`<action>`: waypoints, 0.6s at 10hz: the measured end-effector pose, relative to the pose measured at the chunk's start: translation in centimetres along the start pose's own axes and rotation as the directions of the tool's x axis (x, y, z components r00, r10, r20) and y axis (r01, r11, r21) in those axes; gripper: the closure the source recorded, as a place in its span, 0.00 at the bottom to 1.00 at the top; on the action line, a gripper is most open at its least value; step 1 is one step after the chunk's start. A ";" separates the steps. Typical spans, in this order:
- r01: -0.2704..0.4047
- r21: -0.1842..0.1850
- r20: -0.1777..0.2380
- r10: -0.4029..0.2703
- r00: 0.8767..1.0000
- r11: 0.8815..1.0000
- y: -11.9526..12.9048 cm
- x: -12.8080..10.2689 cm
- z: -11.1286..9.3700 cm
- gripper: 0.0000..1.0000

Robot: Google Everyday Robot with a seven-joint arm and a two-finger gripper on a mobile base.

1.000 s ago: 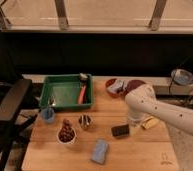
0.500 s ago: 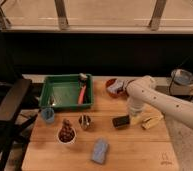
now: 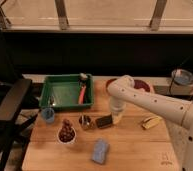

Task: Wipe table surface with eraser

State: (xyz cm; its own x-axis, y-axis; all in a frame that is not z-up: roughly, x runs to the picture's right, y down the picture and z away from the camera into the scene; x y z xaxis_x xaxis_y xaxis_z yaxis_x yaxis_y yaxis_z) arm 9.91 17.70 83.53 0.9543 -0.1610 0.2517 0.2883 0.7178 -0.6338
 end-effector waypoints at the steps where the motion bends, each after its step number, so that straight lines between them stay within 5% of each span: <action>1: 0.016 -0.002 0.015 -0.016 1.000 1.000 0.7 -1.3 0.4 1.00; 4: 0.006 -0.023 0.045 -0.005 0.999 1.000 5.5 -2.9 1.1 1.00; 6: -0.038 -0.041 0.044 0.040 0.998 0.998 8.2 -1.1 1.2 1.00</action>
State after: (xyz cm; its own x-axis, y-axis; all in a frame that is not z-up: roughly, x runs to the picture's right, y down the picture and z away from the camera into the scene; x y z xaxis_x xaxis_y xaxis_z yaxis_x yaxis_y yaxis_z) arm 11.08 24.57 78.95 0.9607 -0.1020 0.2584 0.2546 0.6952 -0.6722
